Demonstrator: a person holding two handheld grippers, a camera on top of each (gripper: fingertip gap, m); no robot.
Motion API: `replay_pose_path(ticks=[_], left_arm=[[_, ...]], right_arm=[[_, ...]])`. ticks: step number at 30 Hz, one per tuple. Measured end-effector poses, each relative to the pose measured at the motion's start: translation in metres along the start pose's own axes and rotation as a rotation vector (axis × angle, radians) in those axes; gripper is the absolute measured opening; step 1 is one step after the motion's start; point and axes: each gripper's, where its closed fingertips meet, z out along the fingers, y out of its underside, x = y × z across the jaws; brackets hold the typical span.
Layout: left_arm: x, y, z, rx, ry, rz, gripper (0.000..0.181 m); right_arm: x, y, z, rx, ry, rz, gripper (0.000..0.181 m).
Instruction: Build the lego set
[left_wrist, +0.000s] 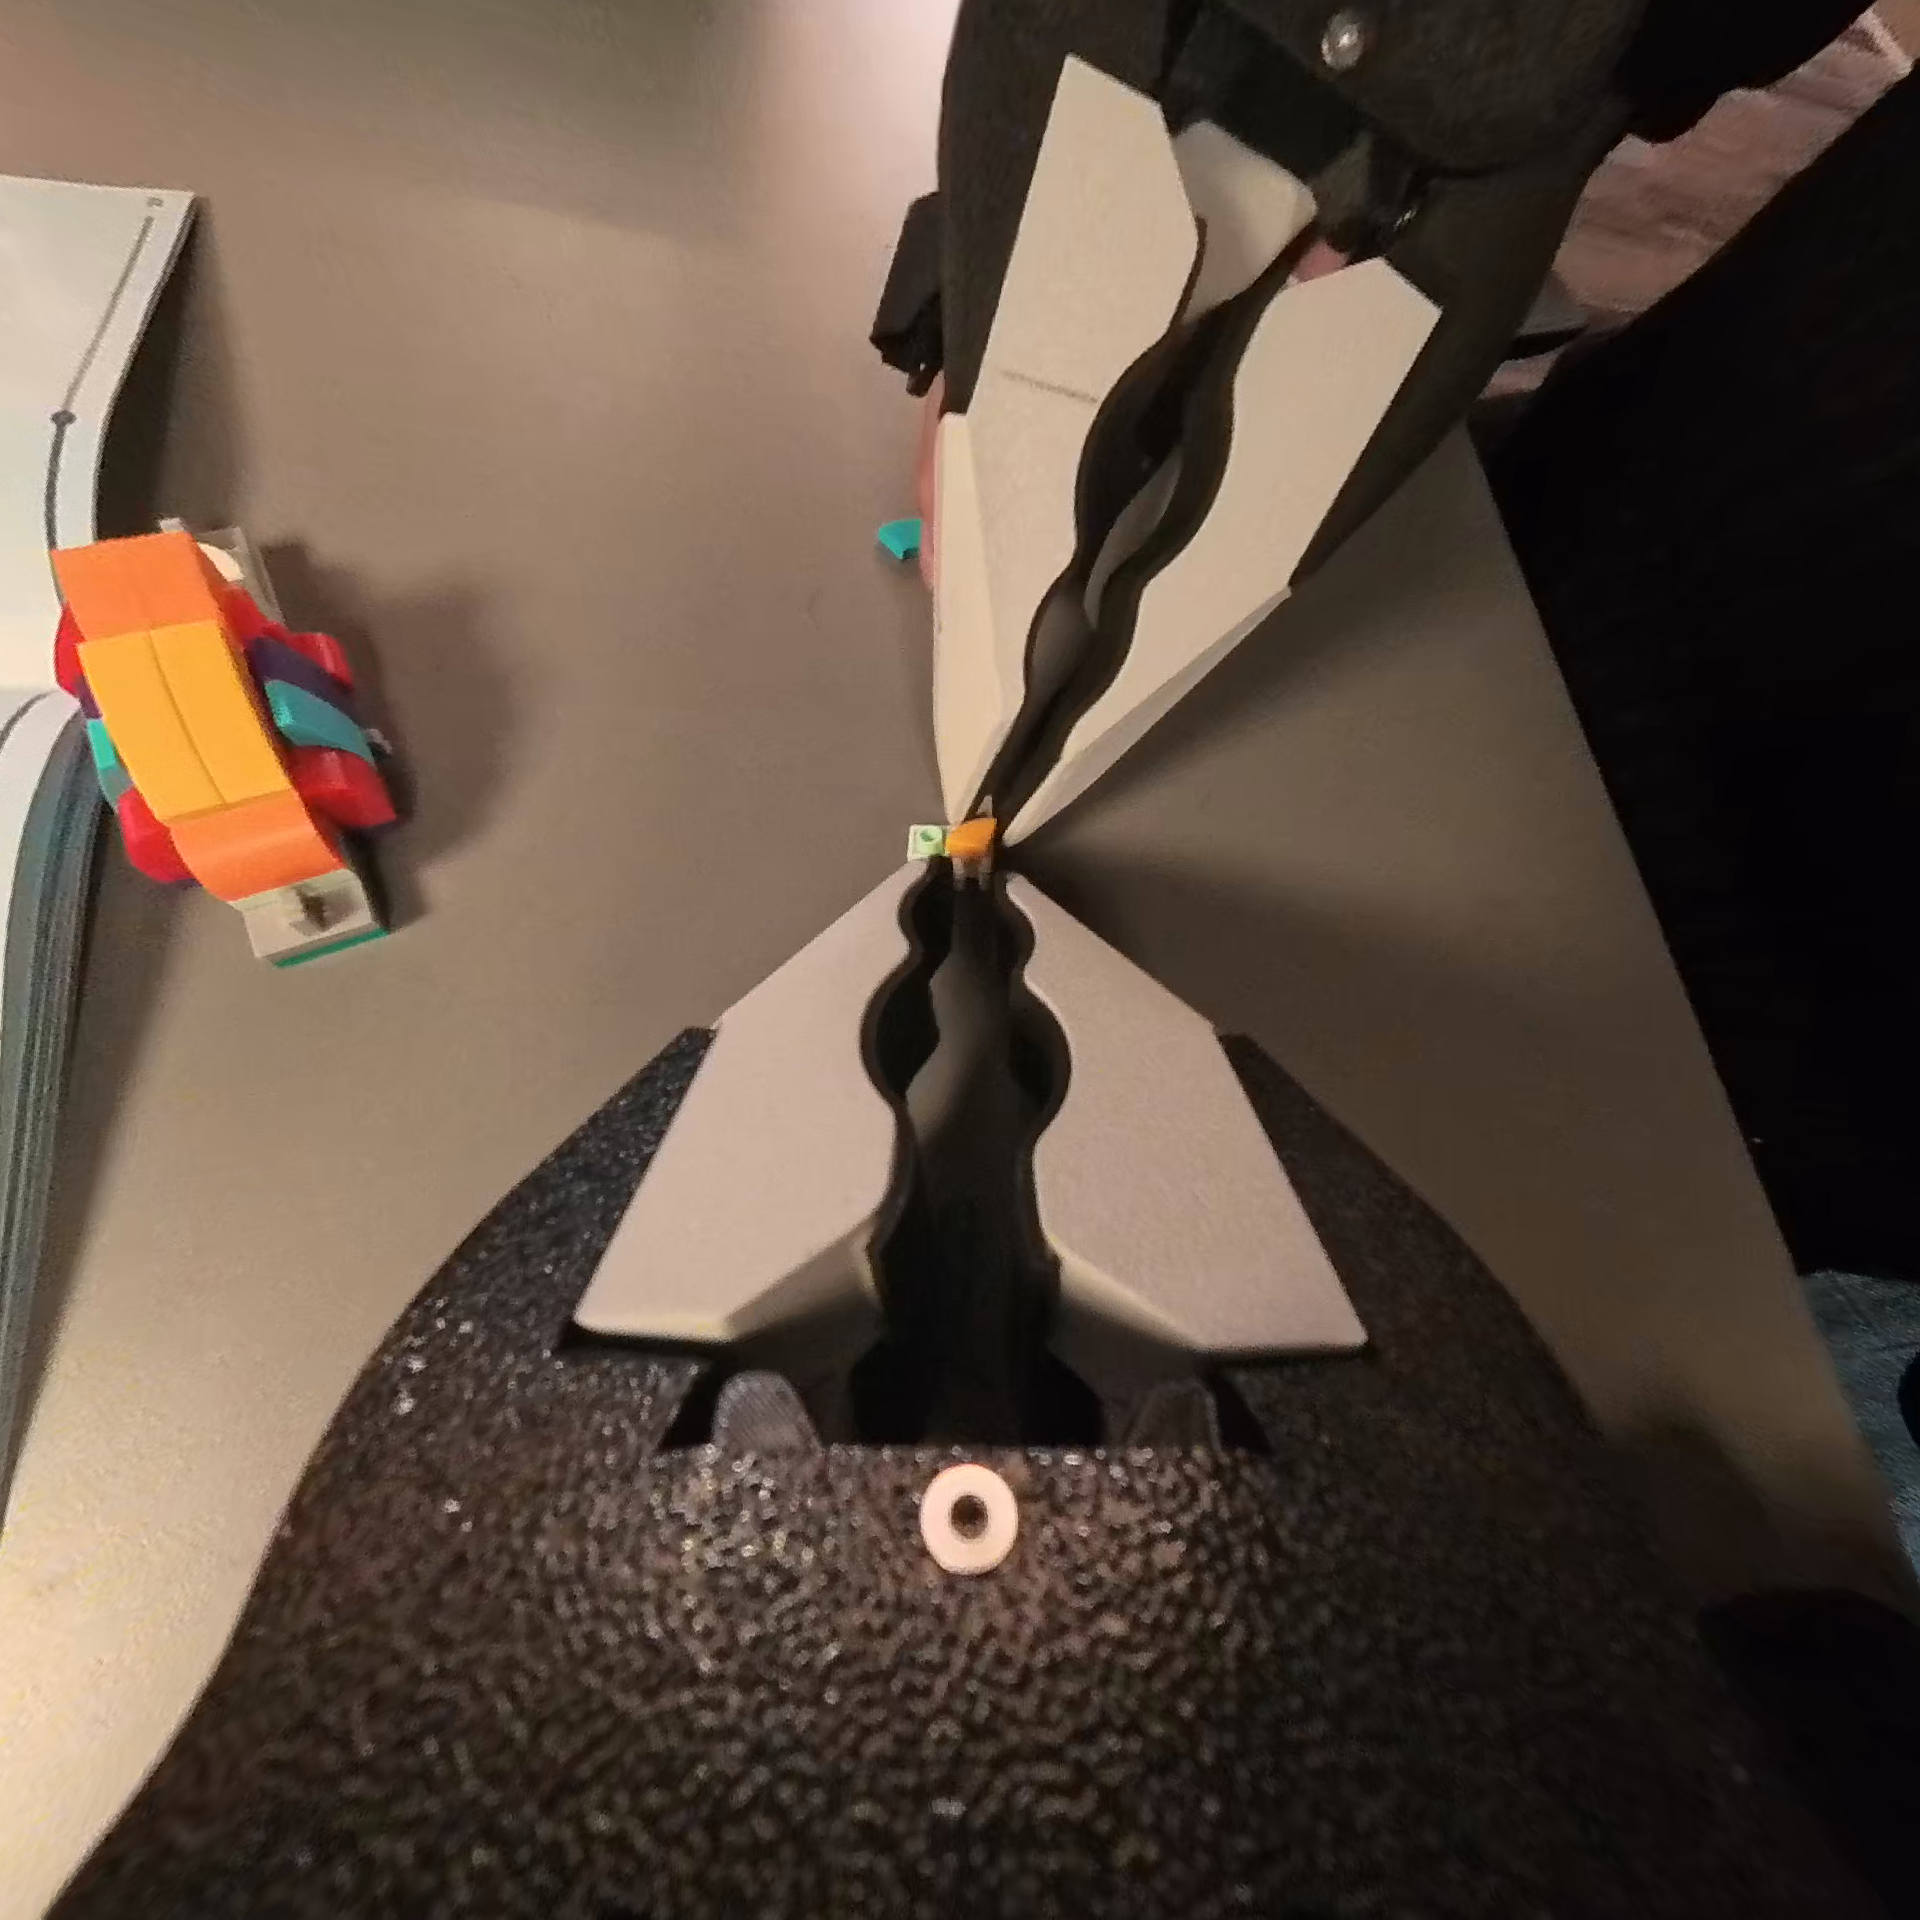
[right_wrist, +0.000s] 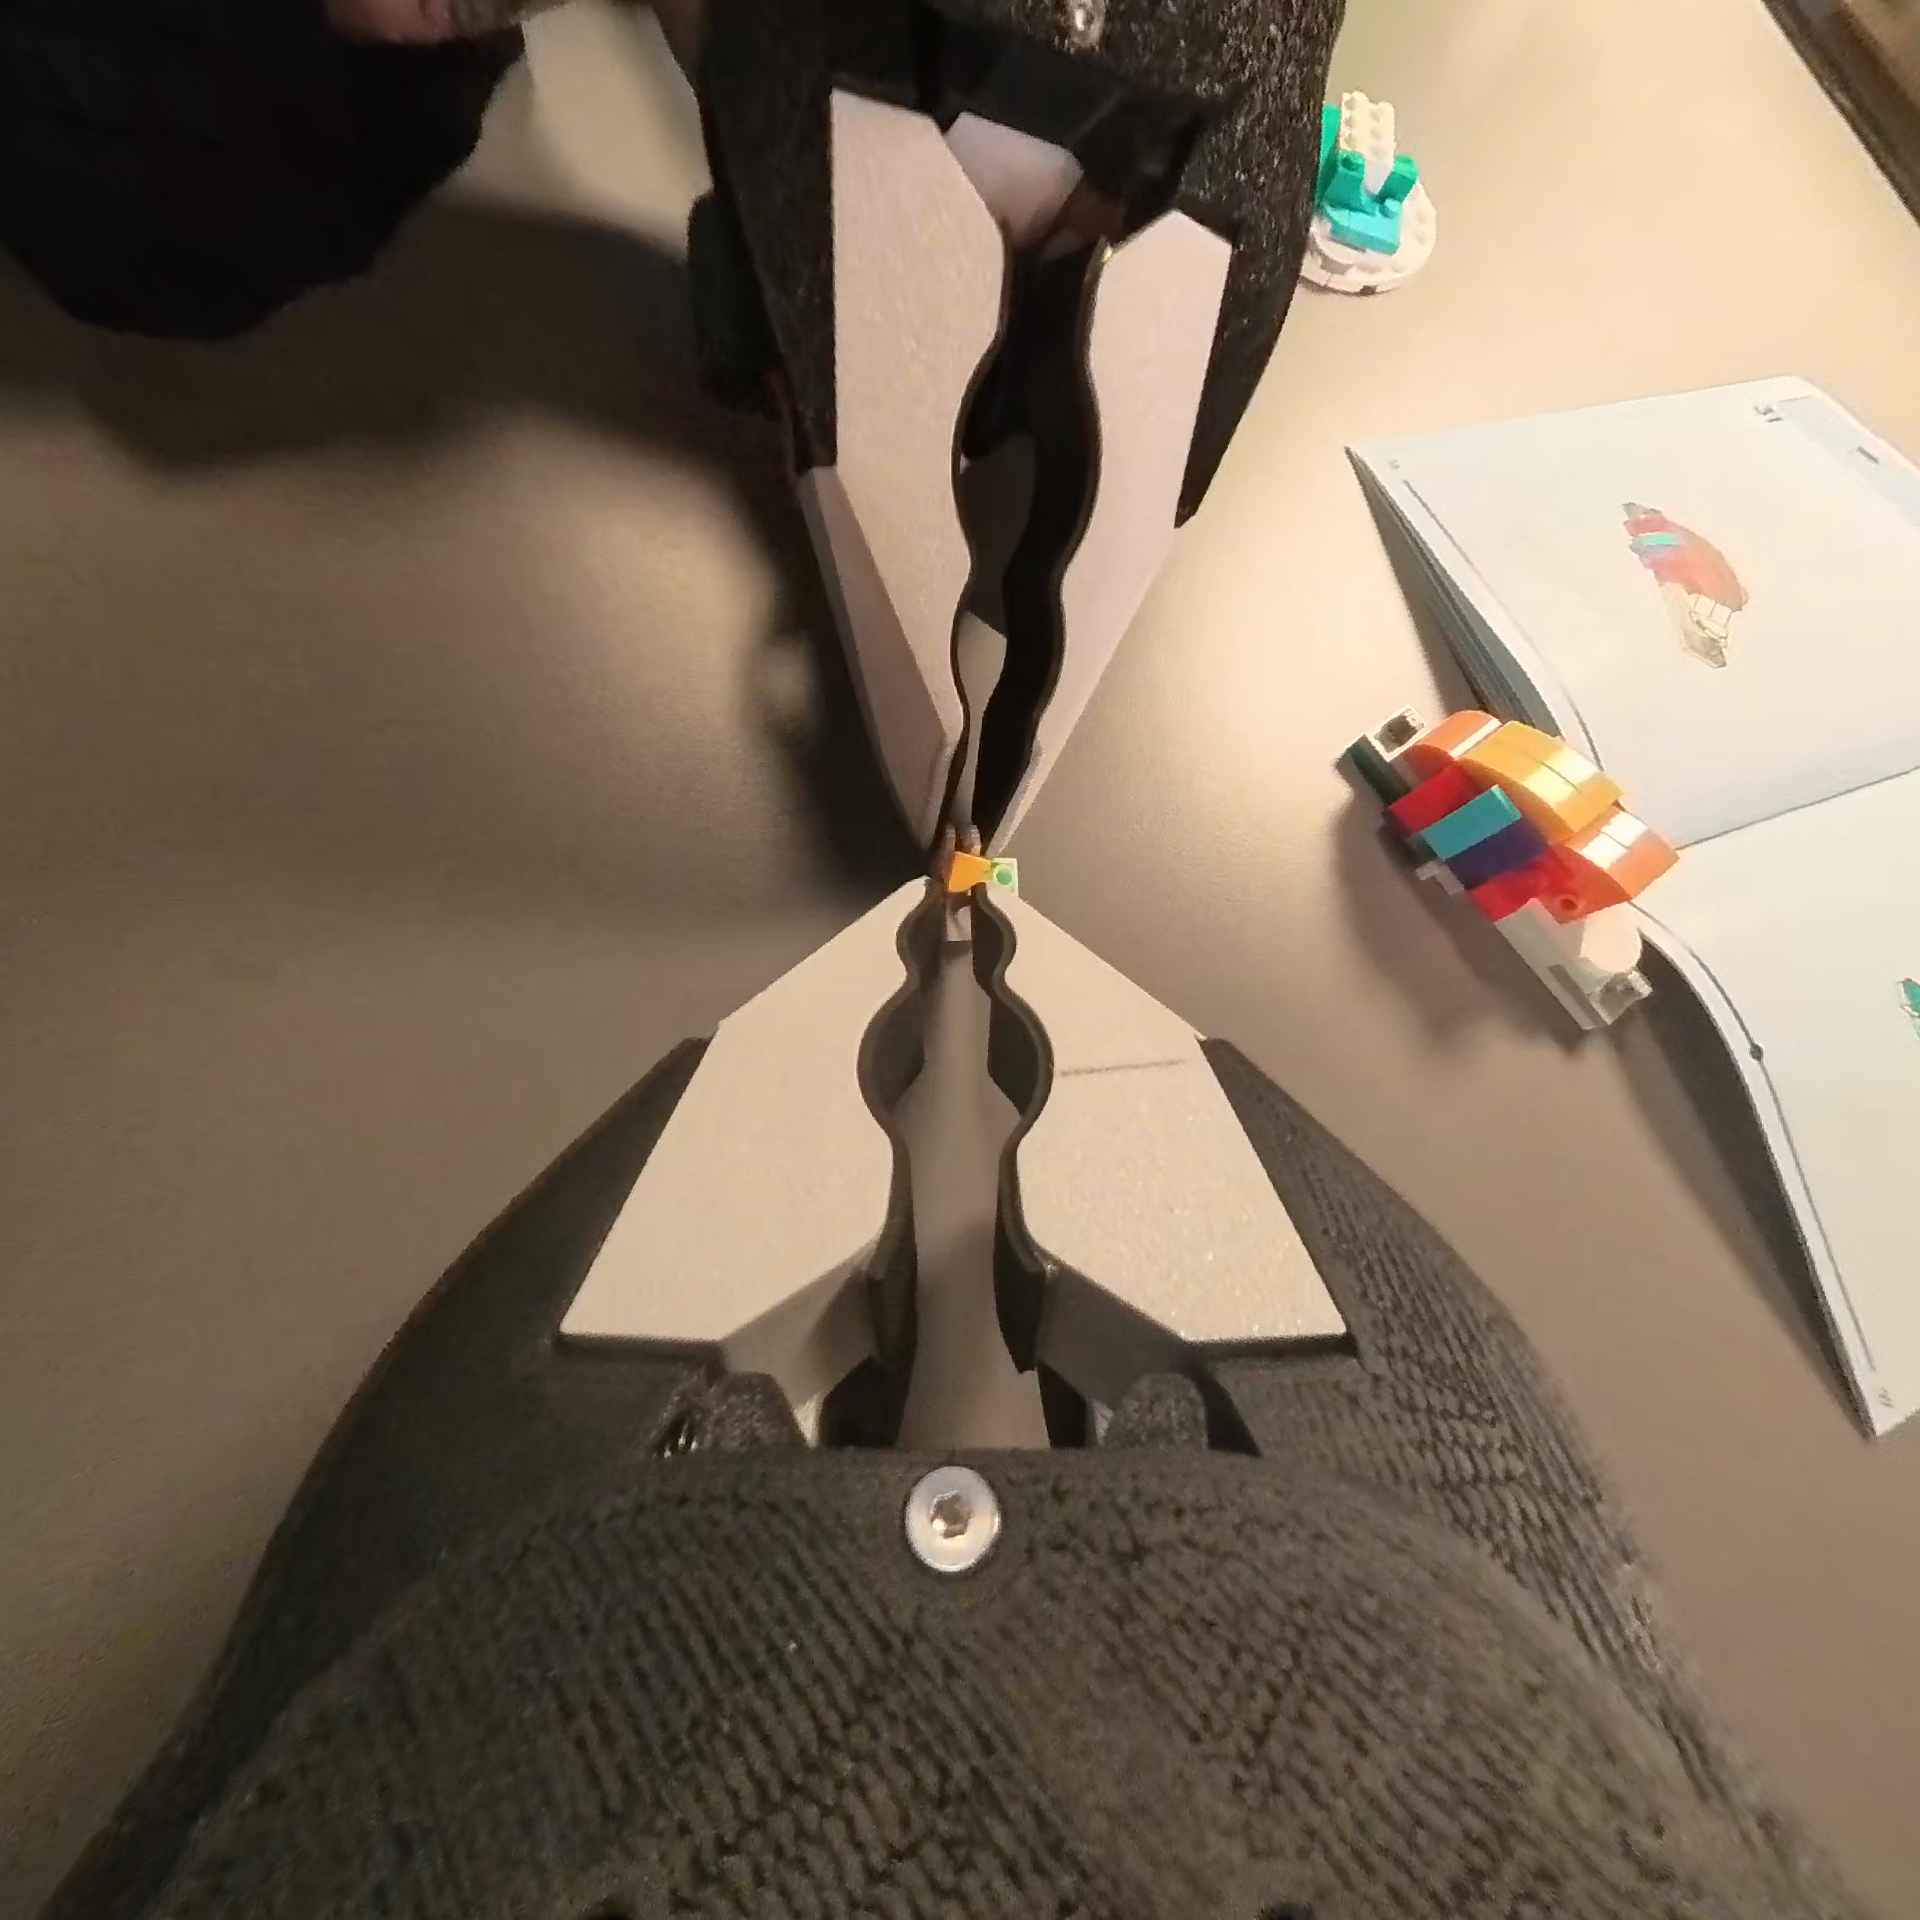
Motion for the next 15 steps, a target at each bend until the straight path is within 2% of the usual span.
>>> replay_pose_path(ticks=[4,10,15], left_arm=[[0.0005,0.0011,0.0001,-0.008,0.003,0.032,0.005],[0.0001,0.0025,0.0003,-0.023,-0.001,0.041,0.005],[-0.0002,0.0030,0.0005,-0.030,-0.001,0.038,0.005]], right_arm=[[0.0003,-0.0005,0.0005,0.015,0.000,0.037,0.005],[-0.0007,-0.0024,0.0002,0.056,-0.084,0.272,0.010],[0.0027,-0.0021,0.0014,0.049,-0.058,0.330,0.008]])
